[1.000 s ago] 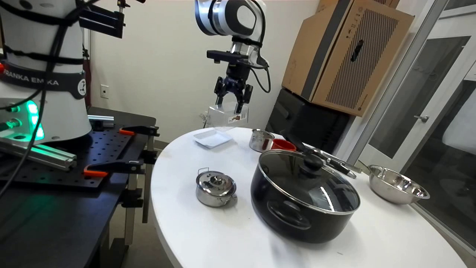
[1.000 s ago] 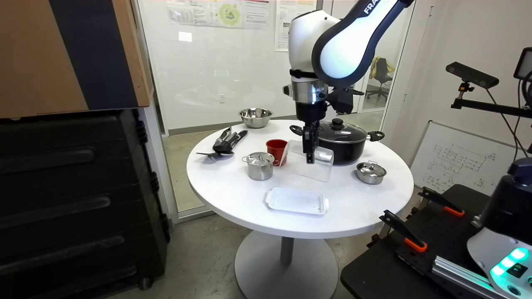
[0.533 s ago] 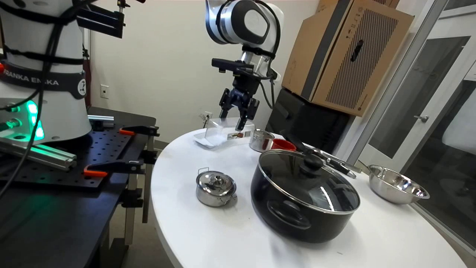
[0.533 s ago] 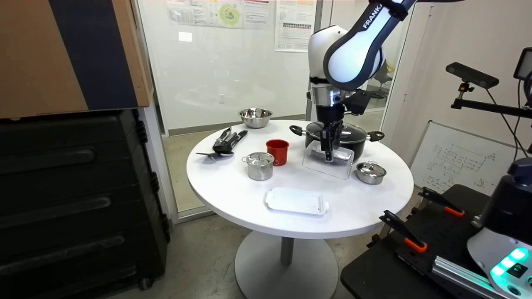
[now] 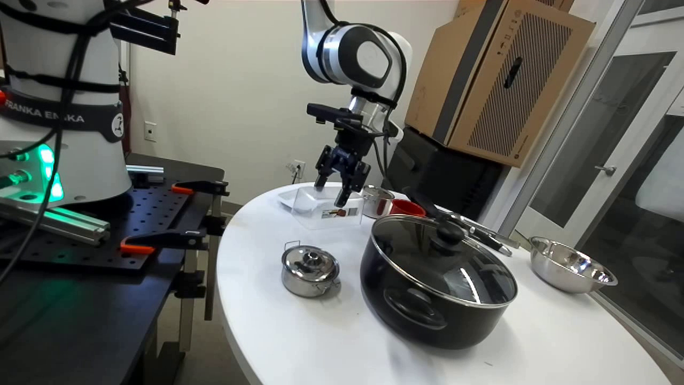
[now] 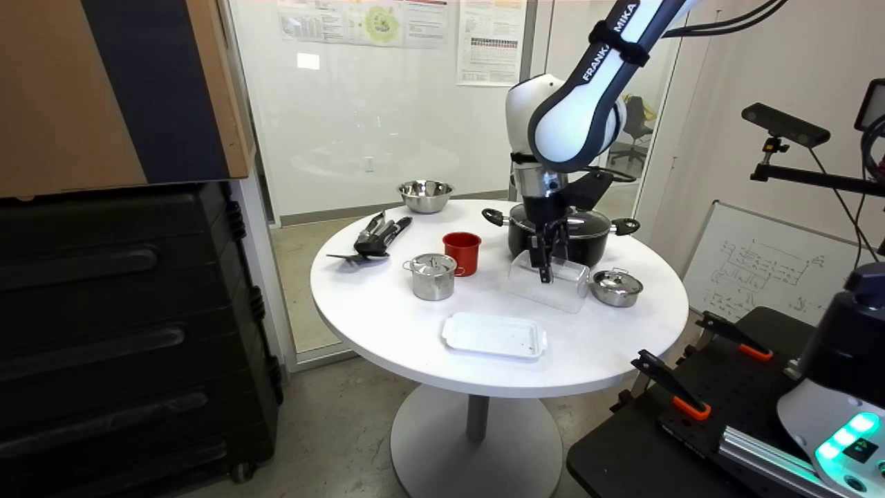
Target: Pick the bowl from the white tray and place it on the table
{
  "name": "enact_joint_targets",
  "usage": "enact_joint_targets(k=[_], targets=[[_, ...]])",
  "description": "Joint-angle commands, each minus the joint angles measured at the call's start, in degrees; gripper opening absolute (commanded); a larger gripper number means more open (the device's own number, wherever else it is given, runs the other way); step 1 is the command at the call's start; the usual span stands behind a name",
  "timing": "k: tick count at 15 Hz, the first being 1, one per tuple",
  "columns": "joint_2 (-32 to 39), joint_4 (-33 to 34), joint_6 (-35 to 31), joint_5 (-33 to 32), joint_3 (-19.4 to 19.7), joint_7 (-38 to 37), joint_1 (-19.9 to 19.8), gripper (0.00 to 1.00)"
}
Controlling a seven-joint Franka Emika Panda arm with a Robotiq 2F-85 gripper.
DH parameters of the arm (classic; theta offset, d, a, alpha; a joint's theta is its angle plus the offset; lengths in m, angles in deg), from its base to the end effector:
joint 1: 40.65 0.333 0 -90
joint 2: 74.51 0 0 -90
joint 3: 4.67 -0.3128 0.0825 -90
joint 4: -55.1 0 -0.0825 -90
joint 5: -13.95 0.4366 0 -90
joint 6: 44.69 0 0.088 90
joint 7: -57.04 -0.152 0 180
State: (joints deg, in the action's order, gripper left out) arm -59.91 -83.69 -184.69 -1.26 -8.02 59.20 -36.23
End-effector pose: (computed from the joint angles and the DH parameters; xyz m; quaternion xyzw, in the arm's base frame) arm 0.4758 0.0595 0.0938 0.9718 0.1954 -0.1113 0.0709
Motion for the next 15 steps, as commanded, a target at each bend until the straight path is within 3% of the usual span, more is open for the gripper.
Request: enact_joint_targets(k=[1,6,7,15], targets=[[5.5,4.4,0.0,-1.5,1.1,-3.0,1.4,0.64],[8.9,6.9,-0.4,-0.7,0.8,-2.6,2.4,0.64],[8.9,6.9,-0.6,-0.6,0.7,-2.6,2.6,0.97],[0.6,2.3,-1.0,1.2,-0.6,-1.1,2.6,1.00]])
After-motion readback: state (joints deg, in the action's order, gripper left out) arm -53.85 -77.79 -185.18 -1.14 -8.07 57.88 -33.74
